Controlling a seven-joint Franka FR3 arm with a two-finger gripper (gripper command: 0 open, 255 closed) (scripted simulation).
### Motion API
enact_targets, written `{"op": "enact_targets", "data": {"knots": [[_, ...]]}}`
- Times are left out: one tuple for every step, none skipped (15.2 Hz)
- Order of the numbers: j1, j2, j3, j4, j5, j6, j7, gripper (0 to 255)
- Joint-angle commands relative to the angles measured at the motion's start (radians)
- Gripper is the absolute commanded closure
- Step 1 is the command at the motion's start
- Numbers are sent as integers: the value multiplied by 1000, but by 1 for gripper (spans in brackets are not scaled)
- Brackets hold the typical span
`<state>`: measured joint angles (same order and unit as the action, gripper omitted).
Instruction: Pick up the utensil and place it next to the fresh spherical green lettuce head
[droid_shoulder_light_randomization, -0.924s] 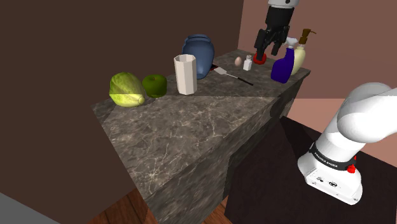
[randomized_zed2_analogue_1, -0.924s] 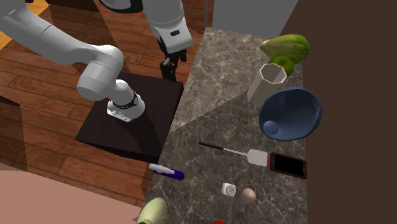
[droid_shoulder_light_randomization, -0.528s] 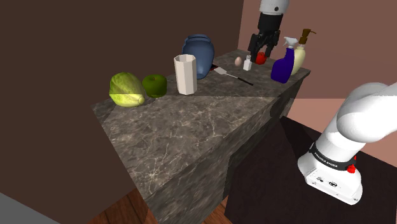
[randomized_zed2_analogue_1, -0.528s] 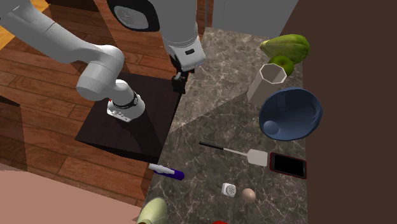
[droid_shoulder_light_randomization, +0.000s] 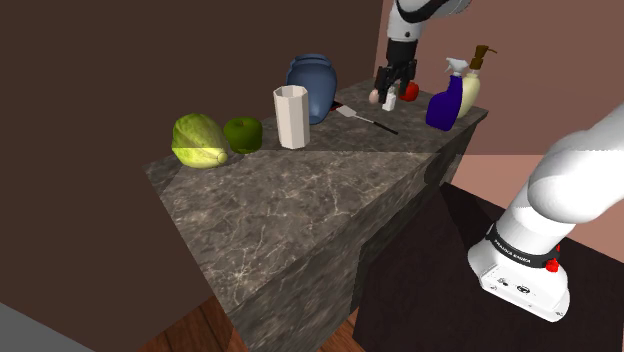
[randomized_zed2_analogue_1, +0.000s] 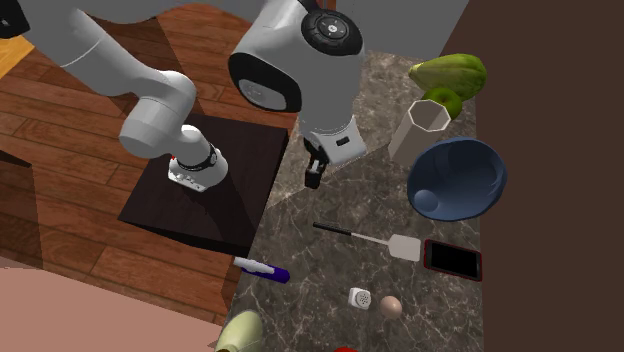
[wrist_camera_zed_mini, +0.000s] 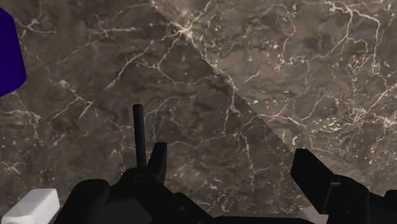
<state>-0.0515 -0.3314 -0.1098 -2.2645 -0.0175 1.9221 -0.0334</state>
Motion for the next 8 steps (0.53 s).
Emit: {"op": "enact_targets", "data": {"knots": [[-4,78,-16,42,0,30,-28,0],[-7,116,-24,64,1,42,-43,0],[-10,155,-31,87,3,54,-57,0],[-13,193,-38,111,6,65,-71,0],[-16,232,-44,137,9,74,-86,0],[-20,271,-50,164,13,82,-100,0],[-23,310,-55,193,17,89,-114,0],[-27,349,-60,222,22,95,-128,0]]}}
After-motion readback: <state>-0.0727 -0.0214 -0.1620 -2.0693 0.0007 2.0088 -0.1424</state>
